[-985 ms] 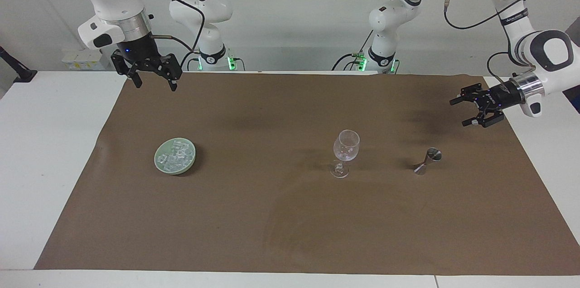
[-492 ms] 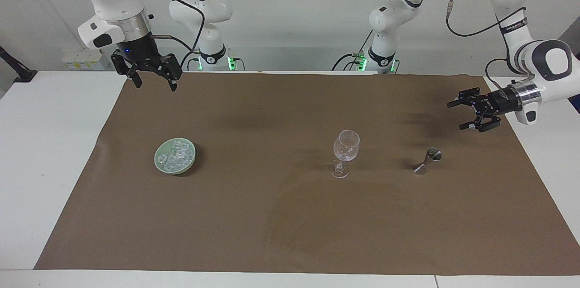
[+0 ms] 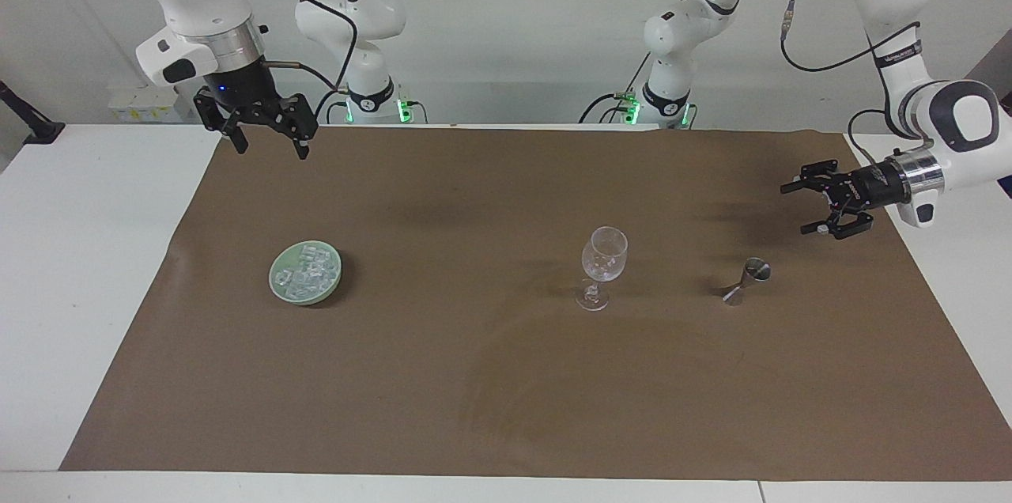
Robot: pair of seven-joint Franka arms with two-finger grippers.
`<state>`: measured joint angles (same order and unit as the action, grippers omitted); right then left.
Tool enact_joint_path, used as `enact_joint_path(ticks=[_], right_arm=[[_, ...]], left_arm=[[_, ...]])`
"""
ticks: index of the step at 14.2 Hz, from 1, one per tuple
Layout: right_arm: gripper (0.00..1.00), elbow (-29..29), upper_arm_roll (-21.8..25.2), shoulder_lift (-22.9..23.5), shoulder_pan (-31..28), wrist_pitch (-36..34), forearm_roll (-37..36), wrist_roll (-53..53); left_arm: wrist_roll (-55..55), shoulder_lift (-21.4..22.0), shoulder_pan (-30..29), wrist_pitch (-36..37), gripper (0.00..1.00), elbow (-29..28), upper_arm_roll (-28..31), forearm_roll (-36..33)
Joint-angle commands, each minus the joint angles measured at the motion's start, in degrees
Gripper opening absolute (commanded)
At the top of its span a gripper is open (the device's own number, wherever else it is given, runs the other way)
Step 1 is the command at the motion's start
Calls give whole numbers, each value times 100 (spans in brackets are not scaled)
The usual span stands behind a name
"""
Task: Pour wine and add ice with both arms
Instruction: 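Reach the open left gripper toward the small silver cup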
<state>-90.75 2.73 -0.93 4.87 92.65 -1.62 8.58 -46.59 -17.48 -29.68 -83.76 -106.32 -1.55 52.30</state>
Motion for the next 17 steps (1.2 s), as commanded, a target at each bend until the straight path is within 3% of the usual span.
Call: enact_joint_path(ticks=[1,10,17], right_arm=[[100,-180,-18,-135,-57,130,30,-94],[100,-180,-18,-135,-57,130,30,-94],[100,-180,-18,-135,-57,130,30,-94]], left_arm=[[-105,-378,-38,44,100,287,-12,69],[-34,-1108,-38,-474,100,620,-143,491],[70,-1389,24,-879,100,674,-416,649]])
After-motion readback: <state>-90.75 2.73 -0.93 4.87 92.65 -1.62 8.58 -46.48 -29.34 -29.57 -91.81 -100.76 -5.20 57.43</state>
